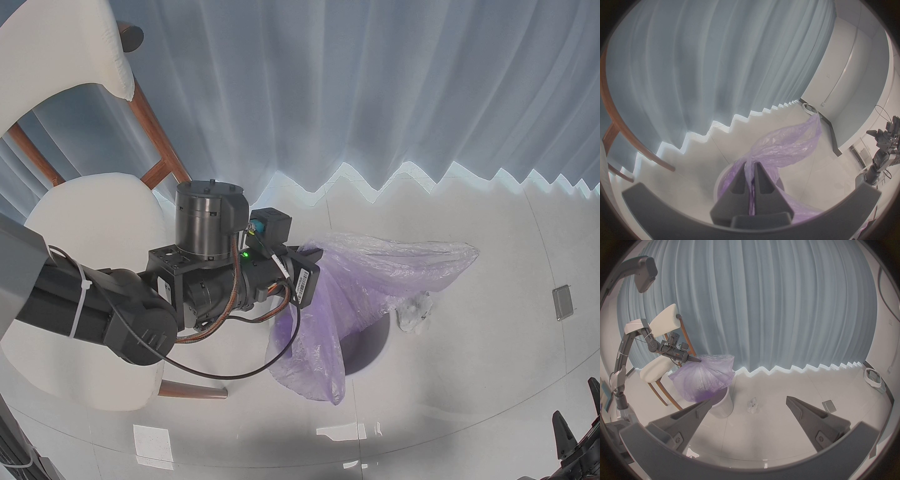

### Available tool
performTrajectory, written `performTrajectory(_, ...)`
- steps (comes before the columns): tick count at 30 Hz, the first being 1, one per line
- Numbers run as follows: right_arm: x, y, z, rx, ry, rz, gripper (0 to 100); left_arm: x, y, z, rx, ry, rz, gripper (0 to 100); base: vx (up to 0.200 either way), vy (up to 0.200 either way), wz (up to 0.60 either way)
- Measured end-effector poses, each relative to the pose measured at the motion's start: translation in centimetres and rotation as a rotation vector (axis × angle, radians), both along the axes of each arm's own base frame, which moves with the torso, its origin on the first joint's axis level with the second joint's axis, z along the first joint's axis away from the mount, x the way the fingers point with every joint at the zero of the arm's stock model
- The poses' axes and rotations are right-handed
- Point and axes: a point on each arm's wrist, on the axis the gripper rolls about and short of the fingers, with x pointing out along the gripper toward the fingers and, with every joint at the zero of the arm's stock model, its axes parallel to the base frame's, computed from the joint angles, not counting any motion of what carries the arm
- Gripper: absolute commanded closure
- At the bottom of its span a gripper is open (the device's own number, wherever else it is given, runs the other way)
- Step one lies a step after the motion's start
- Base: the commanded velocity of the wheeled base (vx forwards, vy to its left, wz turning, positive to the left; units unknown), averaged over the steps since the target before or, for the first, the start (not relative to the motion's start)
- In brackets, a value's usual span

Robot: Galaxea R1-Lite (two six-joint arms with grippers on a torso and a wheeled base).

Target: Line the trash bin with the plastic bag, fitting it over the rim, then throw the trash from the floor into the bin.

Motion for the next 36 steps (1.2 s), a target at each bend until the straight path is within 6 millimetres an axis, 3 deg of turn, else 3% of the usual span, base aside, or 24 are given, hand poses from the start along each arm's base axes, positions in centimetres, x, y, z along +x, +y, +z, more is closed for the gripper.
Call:
performTrajectory(8,0.0,0.0,0.0,0.003,0.0,0.0,0,0.6,0.7,0.5,-0.032,0.0,0.031,100,0.0,-0.2,0.0)
performTrajectory(21,0.0,0.0,0.1,0.003,-0.011,0.01,0,-1.3,2.9,1.0,-0.043,-0.007,0.068,100,0.0,0.0,0.0)
performTrajectory(27,0.1,0.0,2.8,0.032,-0.098,0.039,0,-1.9,3.7,2.0,-0.099,0.005,0.09,100,0.0,0.0,0.0)
performTrajectory(36,4.0,0.3,6.9,0.211,0.088,0.152,0,-3.2,5.0,2.9,-0.171,0.036,0.106,100,0.0,0.0,0.0)
